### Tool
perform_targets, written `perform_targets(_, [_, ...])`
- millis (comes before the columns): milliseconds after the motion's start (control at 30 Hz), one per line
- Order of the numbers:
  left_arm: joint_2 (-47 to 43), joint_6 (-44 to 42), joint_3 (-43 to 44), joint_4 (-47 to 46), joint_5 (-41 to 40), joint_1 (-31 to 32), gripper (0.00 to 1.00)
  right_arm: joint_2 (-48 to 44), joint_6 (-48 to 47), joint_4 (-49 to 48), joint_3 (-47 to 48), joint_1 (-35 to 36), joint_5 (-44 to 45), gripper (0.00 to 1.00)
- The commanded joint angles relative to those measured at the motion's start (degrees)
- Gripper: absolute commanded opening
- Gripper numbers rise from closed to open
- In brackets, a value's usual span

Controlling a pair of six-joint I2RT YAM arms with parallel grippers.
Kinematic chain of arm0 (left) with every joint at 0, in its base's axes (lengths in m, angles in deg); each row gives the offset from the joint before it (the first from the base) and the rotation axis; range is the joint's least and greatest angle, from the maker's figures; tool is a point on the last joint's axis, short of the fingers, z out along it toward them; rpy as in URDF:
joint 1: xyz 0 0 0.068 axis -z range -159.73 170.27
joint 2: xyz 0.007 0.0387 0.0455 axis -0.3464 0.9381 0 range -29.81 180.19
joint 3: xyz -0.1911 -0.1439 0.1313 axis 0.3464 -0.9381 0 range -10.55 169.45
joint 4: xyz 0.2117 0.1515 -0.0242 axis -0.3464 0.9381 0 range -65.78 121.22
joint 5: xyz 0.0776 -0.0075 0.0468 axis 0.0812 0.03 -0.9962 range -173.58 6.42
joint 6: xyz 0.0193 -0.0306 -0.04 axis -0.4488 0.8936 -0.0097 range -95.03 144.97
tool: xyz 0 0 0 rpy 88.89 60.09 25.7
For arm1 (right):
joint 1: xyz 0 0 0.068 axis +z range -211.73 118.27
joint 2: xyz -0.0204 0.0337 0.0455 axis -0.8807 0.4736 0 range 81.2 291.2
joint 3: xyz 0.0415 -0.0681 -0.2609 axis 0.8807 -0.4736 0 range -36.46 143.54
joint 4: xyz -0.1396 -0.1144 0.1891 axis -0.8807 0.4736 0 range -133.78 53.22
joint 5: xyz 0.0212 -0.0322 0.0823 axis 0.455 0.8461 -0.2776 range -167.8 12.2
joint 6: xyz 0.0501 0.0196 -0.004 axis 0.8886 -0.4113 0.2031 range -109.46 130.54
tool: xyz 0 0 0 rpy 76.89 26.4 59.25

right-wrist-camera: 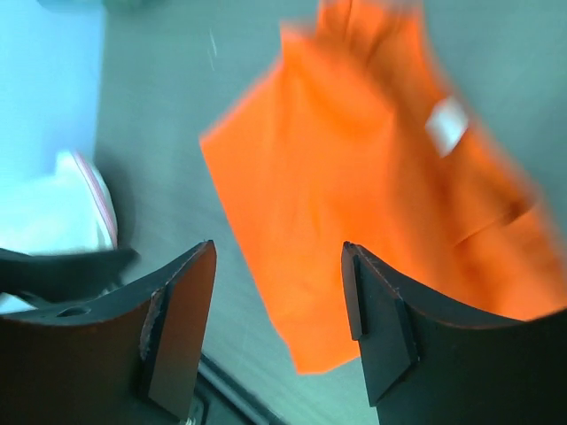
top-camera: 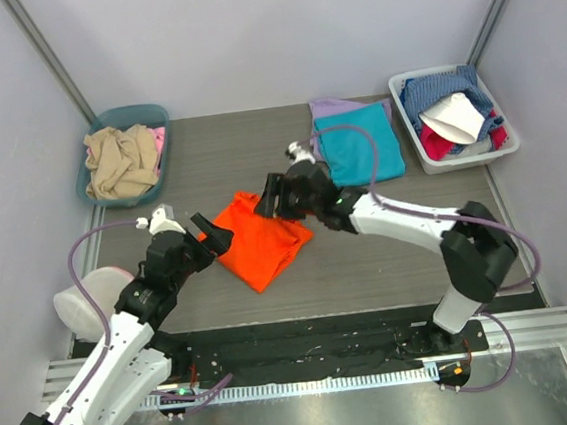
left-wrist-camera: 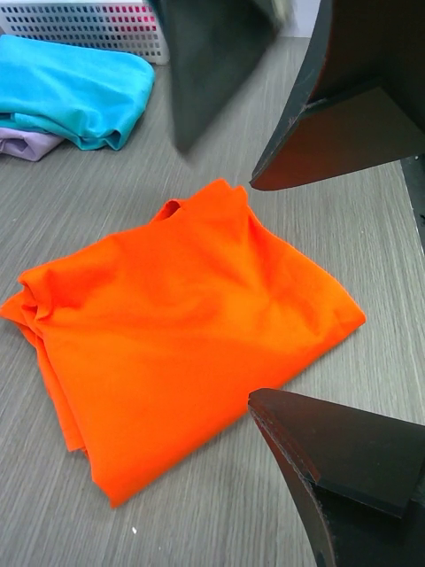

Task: Fold and stack the t-shirts

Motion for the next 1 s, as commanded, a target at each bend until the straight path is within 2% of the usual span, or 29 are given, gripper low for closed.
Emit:
perform_targets(0, [0.7,0.0,-0.5,-0.3,-0.2,0.1,1.00,-7.4,-13.5,8.6,4.8,-7.6,3.5,0.70])
perform_targets(100, [1.8,0.0,-0.8,-1.2,0.4,0.1,1.00,-7.4,-19.8,10.2,4.4,-14.1,-2.5,0.70])
perform_targets(167, [3.1,0.1,-1.1,-2.2,0.8,0.1,1.00,-6.1,-25.3,12.6,5.6,-16.6,-2.5,0.70])
perform_targets(300, [5.8,0.3,-1.5,-4.6,1.7,0.2,1.00,0.3,-31.2,17.2,11.0,-17.2,0.0,0.69])
perform_targets(533, [11.1,-0.1,-0.1,-7.3,2.1,0.9,1.00,10.3,-29.8,18.5,18.2,-17.2,11.8,0.69])
perform_targets(967, [15.0,-0.3,-0.3,-9.7,1.8,1.5,1.00,19.1,-27.5,19.6,17.0,-17.2,12.4,0.68])
